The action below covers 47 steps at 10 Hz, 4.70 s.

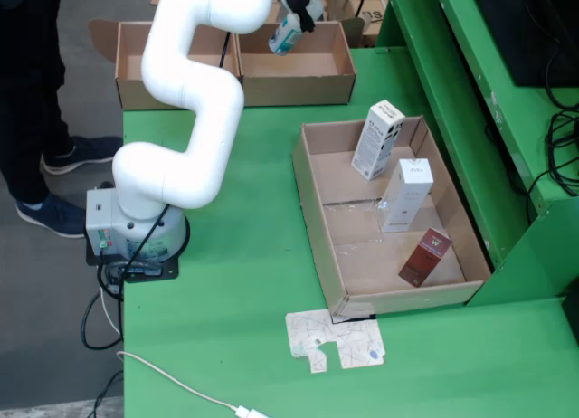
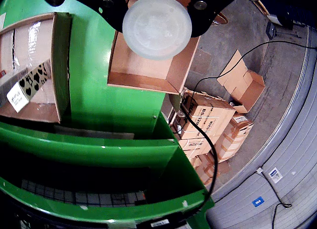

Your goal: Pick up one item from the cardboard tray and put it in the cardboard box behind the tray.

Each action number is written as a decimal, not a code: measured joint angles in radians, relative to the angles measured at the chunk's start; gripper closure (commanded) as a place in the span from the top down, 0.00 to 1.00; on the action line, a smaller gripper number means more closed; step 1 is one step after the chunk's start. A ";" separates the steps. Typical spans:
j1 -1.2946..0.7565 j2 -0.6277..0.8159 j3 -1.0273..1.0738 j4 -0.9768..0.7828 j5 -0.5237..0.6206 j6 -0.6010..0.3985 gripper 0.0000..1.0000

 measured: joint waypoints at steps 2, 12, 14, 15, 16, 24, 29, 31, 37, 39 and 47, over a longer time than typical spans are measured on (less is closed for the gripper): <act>0.008 0.000 0.000 -0.051 0.009 0.025 0.00; 0.047 -0.051 0.002 0.008 -0.028 0.038 0.00; 0.060 -0.063 0.000 0.012 -0.049 0.038 0.00; 0.067 -0.063 0.000 -0.011 -0.057 0.038 0.00; 0.073 -0.063 0.000 -0.020 -0.057 0.045 0.00; 0.109 -0.052 0.000 -0.144 -0.081 0.068 0.00; 0.129 -0.052 0.000 -0.199 -0.092 0.084 0.00; 0.133 -0.043 0.000 -0.219 -0.101 0.084 0.00; 0.133 -0.018 -0.034 -0.241 -0.104 0.084 0.00; 0.132 0.040 -0.086 -0.176 -0.106 0.078 0.00; 0.143 0.206 -0.426 0.095 -0.136 0.069 0.00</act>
